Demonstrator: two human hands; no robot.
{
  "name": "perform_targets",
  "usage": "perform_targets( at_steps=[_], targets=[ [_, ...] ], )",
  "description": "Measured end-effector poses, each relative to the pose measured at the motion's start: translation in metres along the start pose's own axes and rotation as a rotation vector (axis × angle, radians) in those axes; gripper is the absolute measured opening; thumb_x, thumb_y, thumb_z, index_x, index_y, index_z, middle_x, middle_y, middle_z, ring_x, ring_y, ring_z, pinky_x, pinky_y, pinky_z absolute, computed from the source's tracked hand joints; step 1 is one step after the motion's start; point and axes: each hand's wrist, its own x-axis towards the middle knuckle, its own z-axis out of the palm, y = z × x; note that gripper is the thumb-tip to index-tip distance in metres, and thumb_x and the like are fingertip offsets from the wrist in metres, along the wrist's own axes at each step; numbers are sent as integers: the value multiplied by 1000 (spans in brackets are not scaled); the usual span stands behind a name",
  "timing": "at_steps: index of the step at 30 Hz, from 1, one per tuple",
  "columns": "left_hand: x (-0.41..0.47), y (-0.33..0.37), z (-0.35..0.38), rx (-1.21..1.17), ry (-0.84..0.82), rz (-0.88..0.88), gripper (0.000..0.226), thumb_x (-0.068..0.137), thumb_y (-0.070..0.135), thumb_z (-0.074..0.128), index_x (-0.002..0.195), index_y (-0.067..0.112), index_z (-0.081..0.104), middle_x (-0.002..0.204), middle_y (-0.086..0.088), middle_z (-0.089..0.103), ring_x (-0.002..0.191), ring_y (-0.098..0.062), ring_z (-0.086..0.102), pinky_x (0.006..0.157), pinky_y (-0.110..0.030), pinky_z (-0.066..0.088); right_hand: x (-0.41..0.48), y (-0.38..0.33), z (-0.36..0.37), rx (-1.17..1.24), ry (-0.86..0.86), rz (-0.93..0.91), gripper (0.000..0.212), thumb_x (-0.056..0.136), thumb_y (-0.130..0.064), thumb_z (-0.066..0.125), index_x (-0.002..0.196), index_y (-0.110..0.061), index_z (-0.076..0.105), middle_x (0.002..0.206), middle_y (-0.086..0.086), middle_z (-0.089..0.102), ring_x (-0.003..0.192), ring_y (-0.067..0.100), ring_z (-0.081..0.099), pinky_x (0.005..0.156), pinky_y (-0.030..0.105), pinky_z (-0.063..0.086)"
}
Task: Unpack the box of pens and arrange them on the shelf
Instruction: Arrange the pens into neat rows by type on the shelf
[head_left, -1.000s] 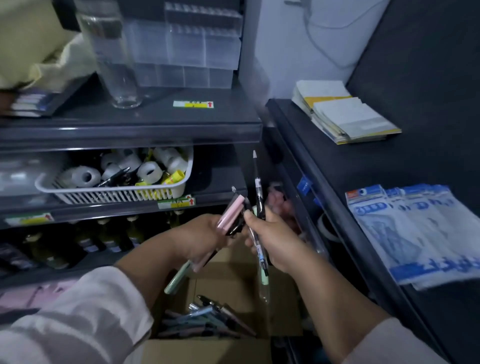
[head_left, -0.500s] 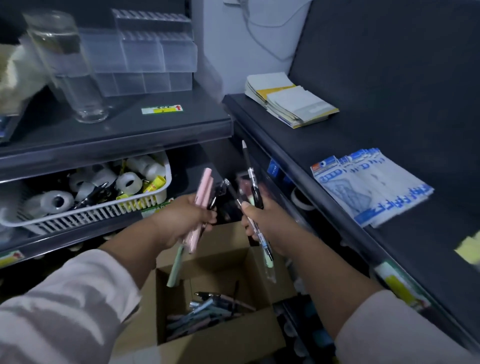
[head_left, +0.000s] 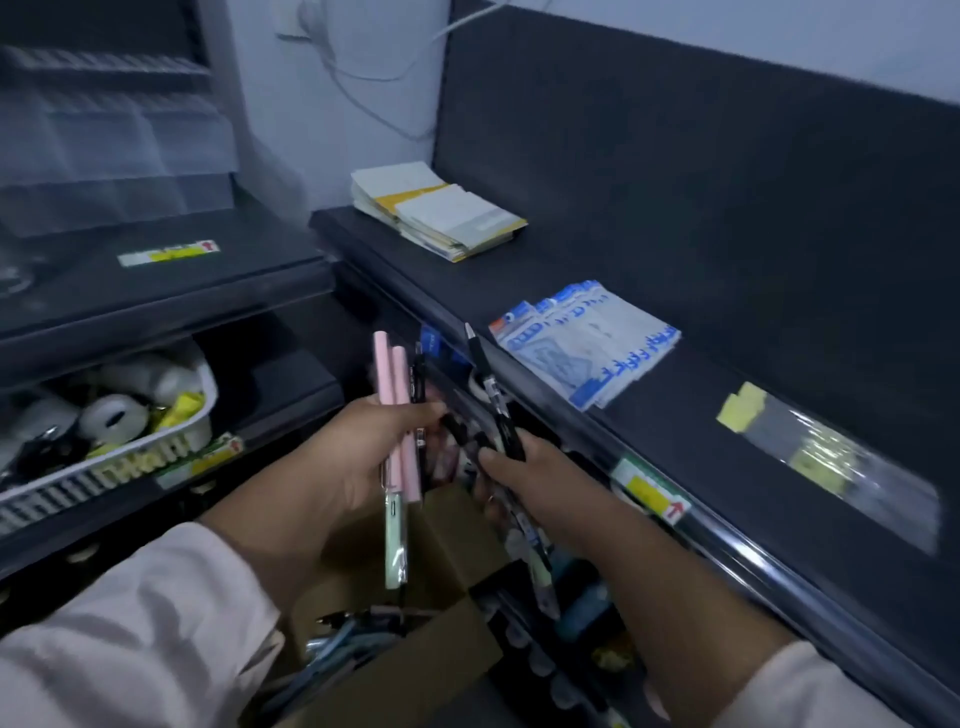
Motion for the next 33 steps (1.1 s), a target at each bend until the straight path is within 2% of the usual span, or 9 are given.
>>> perform_targets(
  at_steps=[4, 7, 11, 16, 19, 22, 26, 30, 33],
  targets=[
    [-7, -9, 57, 19, -94, 20, 7, 84, 10, 68, 80, 7, 64, 64, -8, 64, 57, -20, 61, 73, -38, 55, -55, 17, -49, -55, 120, -15, 12, 99, -30, 50, 102, -21, 58, 76, 5, 65, 63, 18, 57, 59, 34, 48],
    [-22, -22, 112, 68, -192, 22, 7, 85, 12, 68, 83, 8, 63, 61, -5, 65, 59, -18, 61, 76, -37, 52, -104, 37, -86, -76, 225, -23, 12, 98, -33, 50, 102, -24, 56, 77, 3, 65, 64, 17, 57, 62, 34, 50],
    [-60, -51, 198, 116, -360, -25, 18, 89, 10, 62, 73, 5, 66, 60, -8, 66, 57, -18, 64, 57, -29, 56, -184, 63, -134, -66, 422, -13, 11, 99, -26, 50, 105, -17, 54, 70, 5, 62, 49, 13, 52, 50, 23, 43],
    [-140, -99, 306, 235, -540, -30, 12, 88, 15, 65, 84, 4, 62, 71, -8, 65, 60, -17, 63, 59, -30, 52, -301, 109, -188, -64, 596, -11, 9, 98, -26, 51, 99, -18, 55, 67, 5, 60, 51, 15, 50, 49, 26, 39],
    [-187, -129, 366, 274, -602, -33, 17, 85, 20, 69, 78, 6, 63, 67, -8, 64, 65, -22, 60, 68, -35, 51, -371, 136, -212, -94, 678, 7, 10, 99, -25, 49, 89, -23, 51, 68, 8, 57, 48, 13, 47, 47, 24, 38],
    [-228, -157, 420, 257, -672, -37, 14, 85, 19, 70, 79, 8, 63, 59, -4, 62, 54, -16, 60, 57, -28, 50, -432, 162, -234, -182, 747, 37, 17, 98, -24, 49, 82, -24, 46, 66, 4, 55, 45, 10, 46, 48, 21, 39],
    [-280, -191, 482, 279, -780, -53, 11, 86, 14, 67, 82, 7, 61, 64, -4, 60, 42, -7, 59, 40, -18, 46, -499, 187, -256, -332, 855, 103, 12, 97, -23, 51, 85, -25, 48, 67, -3, 54, 56, 8, 49, 54, 22, 41],
    [-315, -216, 527, 332, -850, -109, 10, 86, 14, 67, 87, 5, 62, 58, -7, 62, 42, -15, 61, 41, -25, 50, -546, 207, -273, -451, 929, 185, 9, 94, -29, 53, 103, -28, 53, 97, 1, 64, 92, 21, 59, 81, 31, 48],
    [-330, -230, 553, 357, -894, -137, 9, 87, 15, 66, 86, 6, 63, 63, -8, 62, 45, -17, 60, 41, -24, 49, -565, 219, -283, -420, 972, 215, 18, 94, -28, 54, 112, -27, 53, 104, 2, 65, 98, 22, 60, 85, 33, 49]
  ],
)
